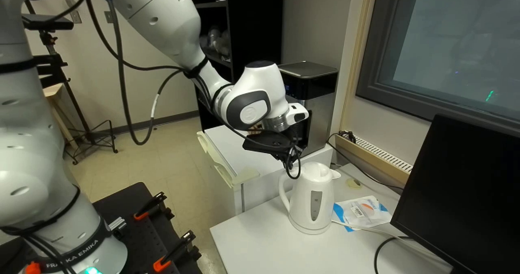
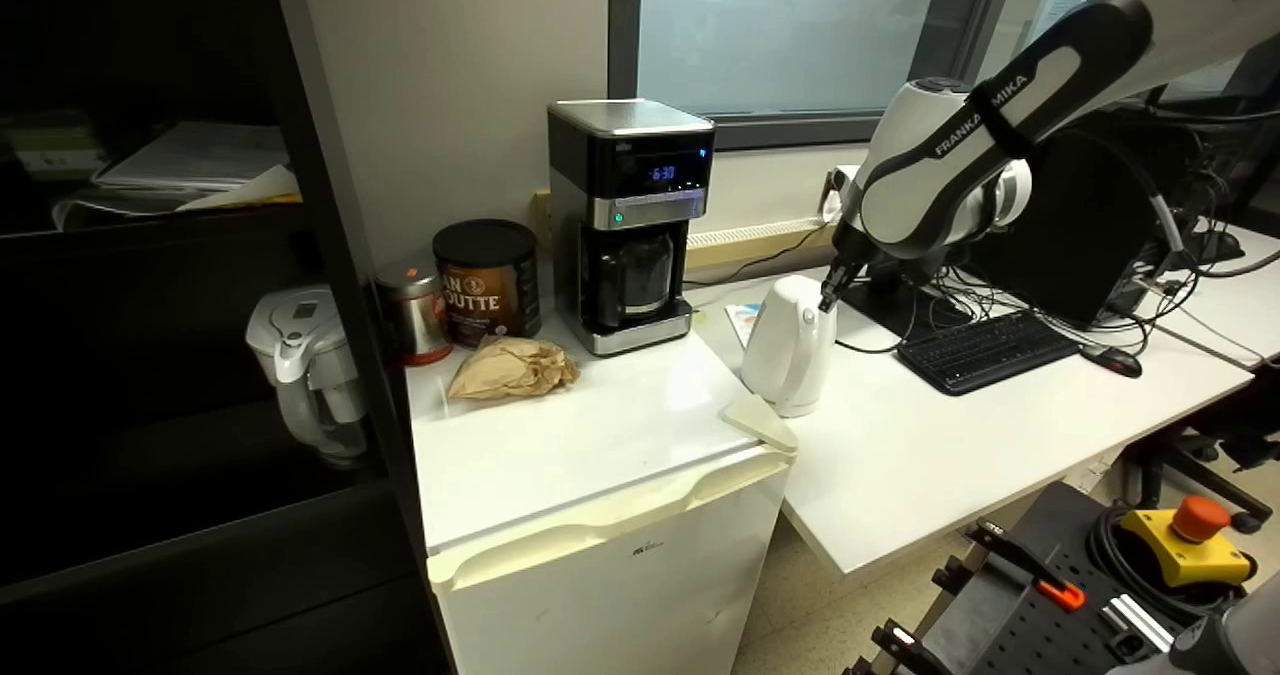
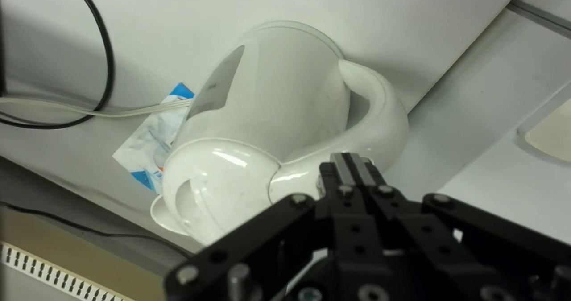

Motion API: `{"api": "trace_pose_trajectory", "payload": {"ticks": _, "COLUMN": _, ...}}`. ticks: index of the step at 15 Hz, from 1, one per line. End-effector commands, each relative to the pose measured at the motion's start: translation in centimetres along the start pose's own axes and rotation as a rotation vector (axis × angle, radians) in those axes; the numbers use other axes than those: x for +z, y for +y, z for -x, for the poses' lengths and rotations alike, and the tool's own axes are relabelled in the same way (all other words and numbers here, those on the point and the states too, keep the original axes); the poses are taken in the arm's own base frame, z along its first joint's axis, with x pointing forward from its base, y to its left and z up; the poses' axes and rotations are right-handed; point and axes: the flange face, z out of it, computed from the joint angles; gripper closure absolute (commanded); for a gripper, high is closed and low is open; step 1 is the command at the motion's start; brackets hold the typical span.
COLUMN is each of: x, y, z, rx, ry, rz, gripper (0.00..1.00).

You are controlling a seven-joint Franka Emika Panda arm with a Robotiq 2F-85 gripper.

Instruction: Push the white button on the handle of the electric kettle

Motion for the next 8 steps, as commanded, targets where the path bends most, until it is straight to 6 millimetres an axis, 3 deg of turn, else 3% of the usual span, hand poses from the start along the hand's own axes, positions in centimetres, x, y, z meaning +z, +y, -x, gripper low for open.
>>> {"api": "trace_pose_trajectory", "payload": {"ticks": 1, "x": 0.93, "y": 0.23, "z": -1.12, "rx": 0.014, "ry": 0.016, "rz": 0.01, "gripper": 0.96}}
{"api": "trace_pose_trajectory", "payload": {"ticks": 8, "x": 1.7, "y": 0.33, "z": -2.0, "rx": 0.029, "ry": 0.028, "rz": 0.016, "gripper": 0.97}}
